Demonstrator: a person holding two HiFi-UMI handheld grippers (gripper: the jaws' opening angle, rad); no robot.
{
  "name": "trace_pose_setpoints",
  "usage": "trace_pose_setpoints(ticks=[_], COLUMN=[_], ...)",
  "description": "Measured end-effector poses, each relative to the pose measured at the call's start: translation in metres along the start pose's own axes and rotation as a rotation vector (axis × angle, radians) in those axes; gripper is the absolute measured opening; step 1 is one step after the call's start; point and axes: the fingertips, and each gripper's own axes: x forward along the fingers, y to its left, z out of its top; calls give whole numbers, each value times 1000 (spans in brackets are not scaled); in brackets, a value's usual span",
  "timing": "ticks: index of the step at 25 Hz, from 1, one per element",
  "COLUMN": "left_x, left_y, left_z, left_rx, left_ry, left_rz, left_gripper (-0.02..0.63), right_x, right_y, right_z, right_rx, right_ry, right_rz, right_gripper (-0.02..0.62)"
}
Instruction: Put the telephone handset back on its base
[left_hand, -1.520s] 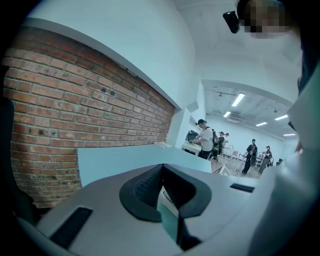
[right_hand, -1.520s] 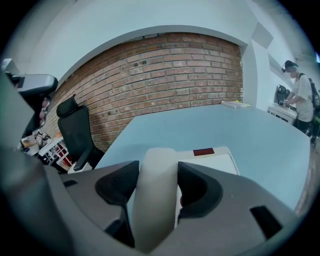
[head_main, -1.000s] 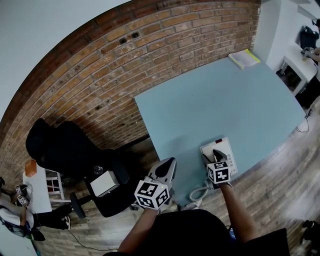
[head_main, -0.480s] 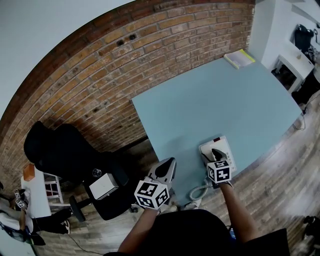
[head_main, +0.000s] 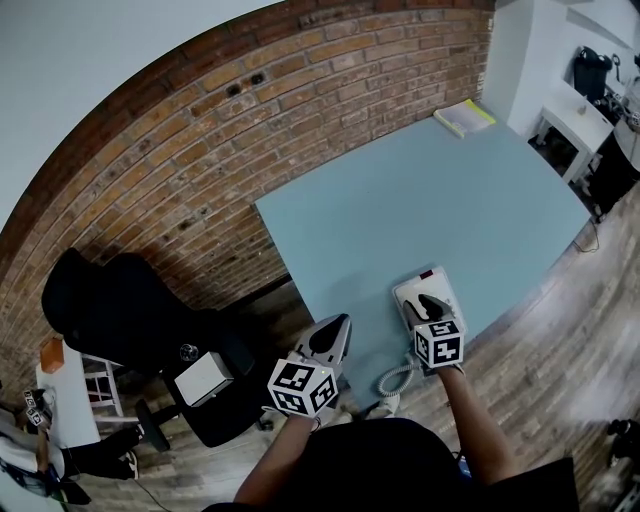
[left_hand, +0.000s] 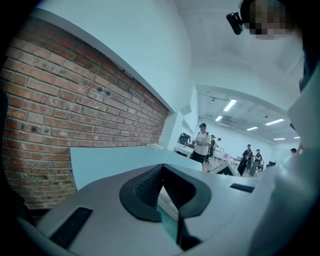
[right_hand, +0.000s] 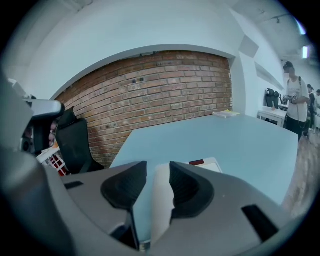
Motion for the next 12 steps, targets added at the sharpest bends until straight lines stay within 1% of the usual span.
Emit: trace_pose_setpoints(ticks=[6, 9, 10, 12], left_x=[-5, -11, -14, -20], left_y=[-4, -4, -3, -3], left_z=[5, 9, 10, 11], left_rx=[11, 18, 22, 26], left_ry=[-1, -12, -15, -17], left_rz=[-39, -49, -51, -55], left_gripper=[9, 9, 9, 9], right_x=[-21, -31, -36, -44], right_y=[4, 7, 9, 16], right_z=[17, 26, 28, 34], right_rx=[18, 25, 31, 37], right_ry=[-62, -98, -113, -139], right_rz=[-39, -60, -67, -78], right_gripper=[107, 73, 50, 38])
